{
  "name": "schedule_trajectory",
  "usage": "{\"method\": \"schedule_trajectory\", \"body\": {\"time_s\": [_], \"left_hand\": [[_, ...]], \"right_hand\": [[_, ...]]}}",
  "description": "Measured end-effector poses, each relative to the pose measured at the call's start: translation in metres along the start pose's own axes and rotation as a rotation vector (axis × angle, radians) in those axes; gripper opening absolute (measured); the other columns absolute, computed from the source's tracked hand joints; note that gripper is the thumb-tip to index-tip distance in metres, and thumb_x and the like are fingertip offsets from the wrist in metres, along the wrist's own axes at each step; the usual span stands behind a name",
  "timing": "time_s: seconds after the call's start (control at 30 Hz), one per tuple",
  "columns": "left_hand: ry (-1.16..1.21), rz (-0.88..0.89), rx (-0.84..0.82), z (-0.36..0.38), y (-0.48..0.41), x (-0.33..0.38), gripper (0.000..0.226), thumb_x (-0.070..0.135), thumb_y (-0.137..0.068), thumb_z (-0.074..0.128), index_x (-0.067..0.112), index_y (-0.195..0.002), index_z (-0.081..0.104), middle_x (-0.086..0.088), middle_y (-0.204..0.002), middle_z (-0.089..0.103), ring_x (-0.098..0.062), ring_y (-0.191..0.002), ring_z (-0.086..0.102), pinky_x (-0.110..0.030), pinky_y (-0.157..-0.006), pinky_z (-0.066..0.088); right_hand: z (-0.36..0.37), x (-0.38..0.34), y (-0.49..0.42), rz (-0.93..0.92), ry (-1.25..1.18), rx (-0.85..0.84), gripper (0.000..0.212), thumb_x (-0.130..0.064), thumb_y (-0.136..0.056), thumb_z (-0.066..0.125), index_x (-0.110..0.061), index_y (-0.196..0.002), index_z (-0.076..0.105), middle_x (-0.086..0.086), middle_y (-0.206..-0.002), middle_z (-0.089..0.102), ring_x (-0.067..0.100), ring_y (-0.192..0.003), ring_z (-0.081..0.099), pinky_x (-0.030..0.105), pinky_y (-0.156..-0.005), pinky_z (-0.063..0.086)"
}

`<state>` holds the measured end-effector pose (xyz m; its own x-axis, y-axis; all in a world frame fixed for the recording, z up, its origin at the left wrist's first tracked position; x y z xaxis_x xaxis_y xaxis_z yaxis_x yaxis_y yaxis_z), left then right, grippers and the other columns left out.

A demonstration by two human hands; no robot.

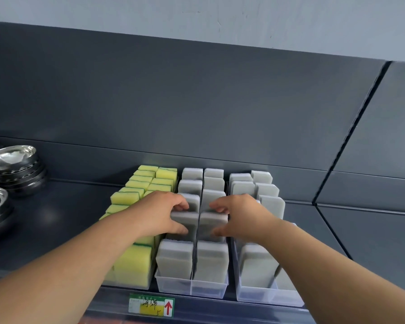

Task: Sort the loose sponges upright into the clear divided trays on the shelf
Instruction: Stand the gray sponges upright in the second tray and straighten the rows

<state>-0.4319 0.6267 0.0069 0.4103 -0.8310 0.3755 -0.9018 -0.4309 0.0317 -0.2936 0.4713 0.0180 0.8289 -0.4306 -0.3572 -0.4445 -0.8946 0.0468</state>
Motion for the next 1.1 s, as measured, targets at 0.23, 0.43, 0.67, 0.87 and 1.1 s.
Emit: {"method": "schedule_trajectory", "body": {"time_s": [0.23, 0.43, 0.67, 0.87, 1.1], "left_hand": [[0.022, 0.003, 0.081, -0.013, -0.011, -0.003, 0.035, 0.049, -0.081, 0.066, 0.033, -0.112, 0.062, 0.018, -0.107, 0.061, -0.003, -0.101, 0.056, -0.020, -0.086, 0.043], [-0.083, -0.021, 0.162, -0.019, -0.040, -0.004, 0.026, 0.035, -0.088, 0.063, 0.034, -0.114, 0.064, 0.012, -0.115, 0.061, -0.008, -0.109, 0.053, -0.020, -0.087, 0.038], [-0.131, -0.092, -0.079, -0.011, -0.062, -0.008, 0.045, 0.036, -0.081, 0.071, 0.039, -0.124, 0.058, 0.012, -0.123, 0.058, -0.012, -0.116, 0.050, -0.023, -0.088, 0.040], [-0.093, -0.139, -0.051, -0.005, -0.069, -0.007, 0.045, 0.030, -0.076, 0.077, 0.037, -0.118, 0.062, 0.016, -0.096, 0.054, -0.010, -0.104, 0.055, -0.022, -0.083, 0.042], [-0.087, -0.160, 0.000, -0.001, -0.065, -0.006, 0.038, 0.029, -0.077, 0.076, 0.037, -0.111, 0.064, 0.014, -0.096, 0.056, -0.009, -0.095, 0.054, -0.022, -0.078, 0.042]], "right_hand": [[-0.025, 0.016, -0.011, -0.001, -0.063, 0.055, 0.041, -0.043, -0.082, 0.069, -0.028, -0.120, 0.062, -0.015, -0.103, 0.062, 0.007, -0.099, 0.060, 0.024, -0.093, 0.048], [-0.031, 0.032, -0.054, -0.028, -0.015, 0.046, 0.034, -0.028, -0.088, 0.065, -0.022, -0.121, 0.062, -0.006, -0.117, 0.066, 0.009, -0.104, 0.061, 0.019, -0.092, 0.047], [-0.014, 0.033, -0.090, -0.127, 0.197, -0.150, 0.047, -0.035, -0.078, 0.073, -0.020, -0.121, 0.060, -0.001, -0.118, 0.064, 0.020, -0.109, 0.057, 0.036, -0.092, 0.050], [-0.012, 0.036, -0.094, -0.199, 0.162, -0.139, 0.051, -0.030, -0.073, 0.076, -0.029, -0.121, 0.058, -0.004, -0.112, 0.064, 0.016, -0.101, 0.058, 0.033, -0.086, 0.052], [-0.010, 0.035, -0.088, -0.289, 0.131, -0.104, 0.046, -0.022, -0.072, 0.075, -0.029, -0.114, 0.058, -0.007, -0.106, 0.060, 0.015, -0.097, 0.057, 0.034, -0.084, 0.052]]}}
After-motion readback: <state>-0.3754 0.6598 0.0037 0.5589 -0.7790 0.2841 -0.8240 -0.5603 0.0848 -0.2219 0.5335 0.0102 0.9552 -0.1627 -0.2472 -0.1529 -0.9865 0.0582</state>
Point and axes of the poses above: each hand's wrist, its own y-axis away from the middle knuckle, its own z-axis out of the palm, x = y × z, the point moved 1 cm from there along -y, towards the middle knuckle
